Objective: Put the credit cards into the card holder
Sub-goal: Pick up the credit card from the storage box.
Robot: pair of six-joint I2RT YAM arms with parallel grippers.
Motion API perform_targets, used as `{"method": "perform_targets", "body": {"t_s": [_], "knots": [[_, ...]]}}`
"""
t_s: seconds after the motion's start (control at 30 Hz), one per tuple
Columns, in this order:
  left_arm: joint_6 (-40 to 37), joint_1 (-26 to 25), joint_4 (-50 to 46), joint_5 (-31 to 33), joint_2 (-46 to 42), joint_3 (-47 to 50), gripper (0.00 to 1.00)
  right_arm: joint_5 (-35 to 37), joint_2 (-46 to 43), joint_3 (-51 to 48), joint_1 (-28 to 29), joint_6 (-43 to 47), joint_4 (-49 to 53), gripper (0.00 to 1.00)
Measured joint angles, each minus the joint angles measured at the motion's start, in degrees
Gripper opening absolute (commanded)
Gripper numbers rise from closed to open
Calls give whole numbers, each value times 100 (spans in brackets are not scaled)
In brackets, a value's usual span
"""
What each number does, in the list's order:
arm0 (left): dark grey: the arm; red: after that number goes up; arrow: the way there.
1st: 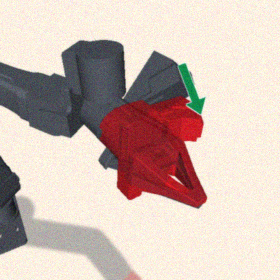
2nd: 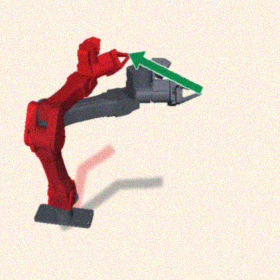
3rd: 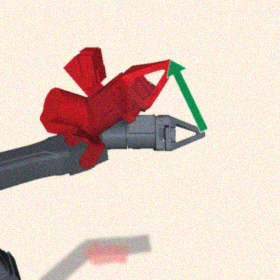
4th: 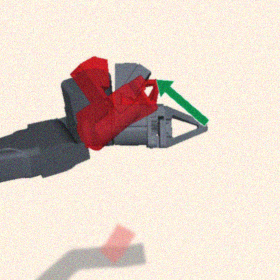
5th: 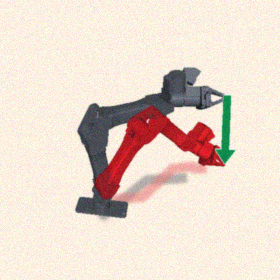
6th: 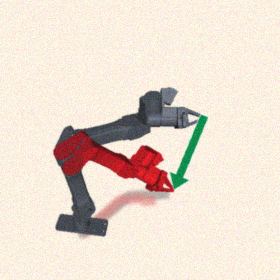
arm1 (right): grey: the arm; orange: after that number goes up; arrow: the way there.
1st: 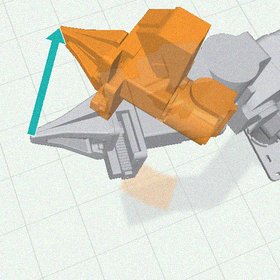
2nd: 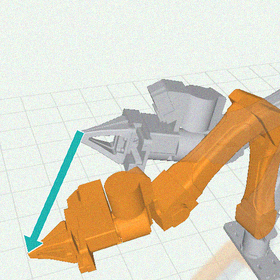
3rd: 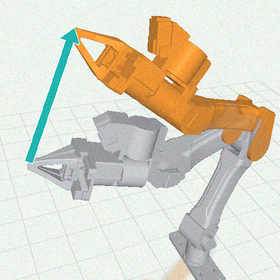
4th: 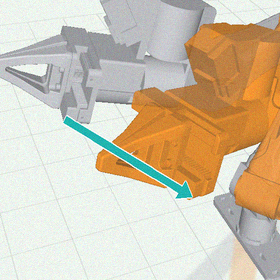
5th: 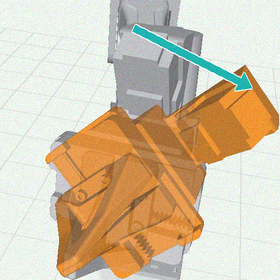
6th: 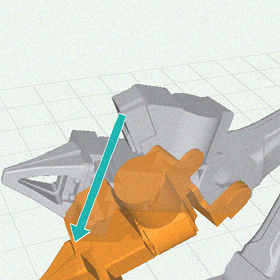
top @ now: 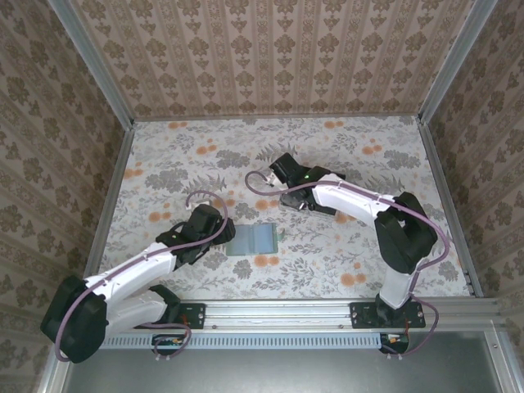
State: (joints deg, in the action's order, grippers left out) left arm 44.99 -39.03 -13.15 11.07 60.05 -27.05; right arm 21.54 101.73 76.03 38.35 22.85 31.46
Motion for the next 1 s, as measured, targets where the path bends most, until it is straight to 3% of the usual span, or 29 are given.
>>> {"method": "perform_targets", "body": {"t_s": [0.57,1.0], "knots": [[0,0,83,2,109,0,77,48,-1021,0,505,13,44,0],[-7,0,-96,35,20,0,77,-199,-1443,-2,1172,-1423,195,0]]}}
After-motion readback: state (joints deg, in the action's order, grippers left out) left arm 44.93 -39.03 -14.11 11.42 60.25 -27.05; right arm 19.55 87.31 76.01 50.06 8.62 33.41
